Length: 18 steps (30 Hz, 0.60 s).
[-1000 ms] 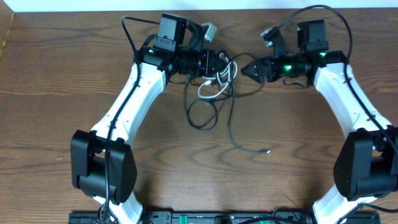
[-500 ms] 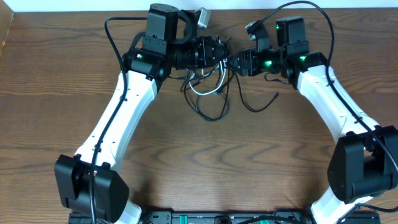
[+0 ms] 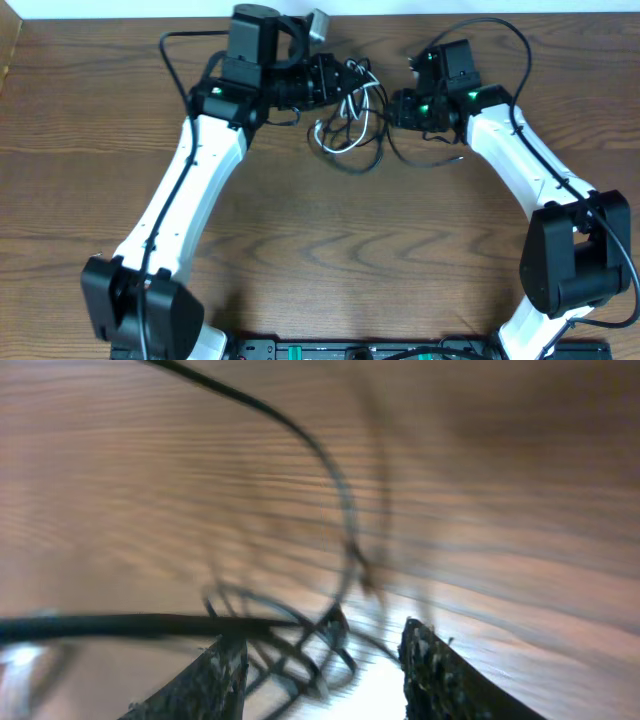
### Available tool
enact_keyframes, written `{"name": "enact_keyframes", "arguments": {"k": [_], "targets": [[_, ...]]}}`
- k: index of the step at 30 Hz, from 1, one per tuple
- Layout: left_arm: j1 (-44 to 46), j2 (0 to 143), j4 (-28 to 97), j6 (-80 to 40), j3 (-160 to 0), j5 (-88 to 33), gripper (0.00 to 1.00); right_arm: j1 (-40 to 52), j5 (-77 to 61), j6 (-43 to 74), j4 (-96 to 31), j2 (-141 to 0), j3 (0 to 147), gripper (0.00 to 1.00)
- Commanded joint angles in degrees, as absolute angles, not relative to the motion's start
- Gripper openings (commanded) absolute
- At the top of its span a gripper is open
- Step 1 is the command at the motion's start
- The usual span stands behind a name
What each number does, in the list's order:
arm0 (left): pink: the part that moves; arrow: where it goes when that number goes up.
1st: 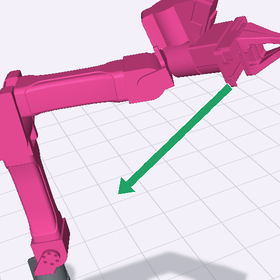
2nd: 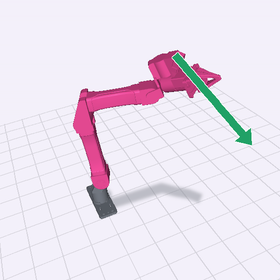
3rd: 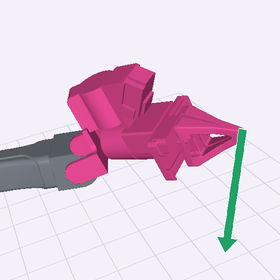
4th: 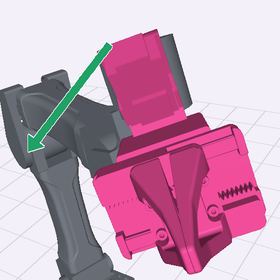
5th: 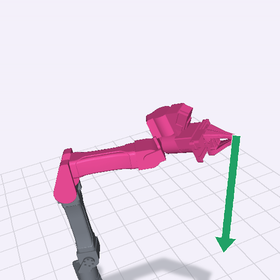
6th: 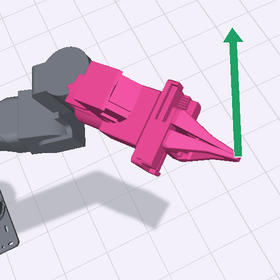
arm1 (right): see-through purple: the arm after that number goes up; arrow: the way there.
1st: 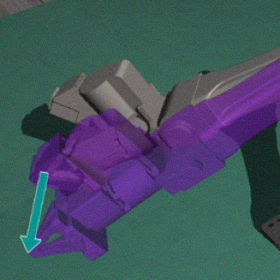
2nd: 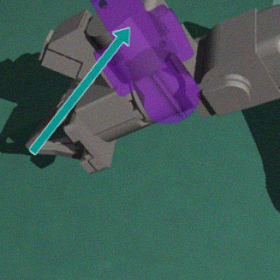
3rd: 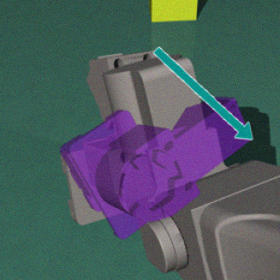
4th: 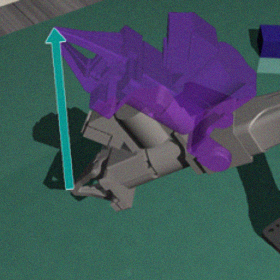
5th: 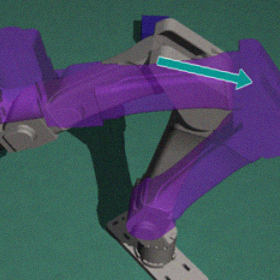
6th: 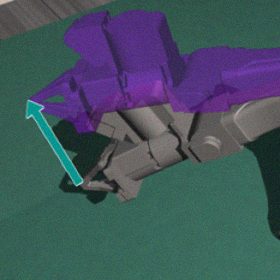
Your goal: Untangle cables
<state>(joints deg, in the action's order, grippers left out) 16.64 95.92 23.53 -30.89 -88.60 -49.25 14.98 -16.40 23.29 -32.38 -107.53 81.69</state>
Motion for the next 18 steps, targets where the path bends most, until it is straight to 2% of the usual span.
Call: {"name": "enact_keyframes", "arguments": {"k": [1, 12, 18], "targets": [[15.3, 90.4, 22.8, -31.0, -89.2, -48.0, 0.08, 12.6, -7.6, 24.5, -34.9, -108.4, 82.0, 0.45], [14.9, 83.4, 23.4, -28.2, -89.2, -41.3, 0.08, 3.1, -7.0, 17.4, -42.3, -108.4, 82.0, 0.42], [14.9, 83.5, 23.9, -28.1, -89.2, -41.3, 0.07, 1.1, -31.6, -1.9, -40.9, -108.2, 83.0, 0.51]]}}
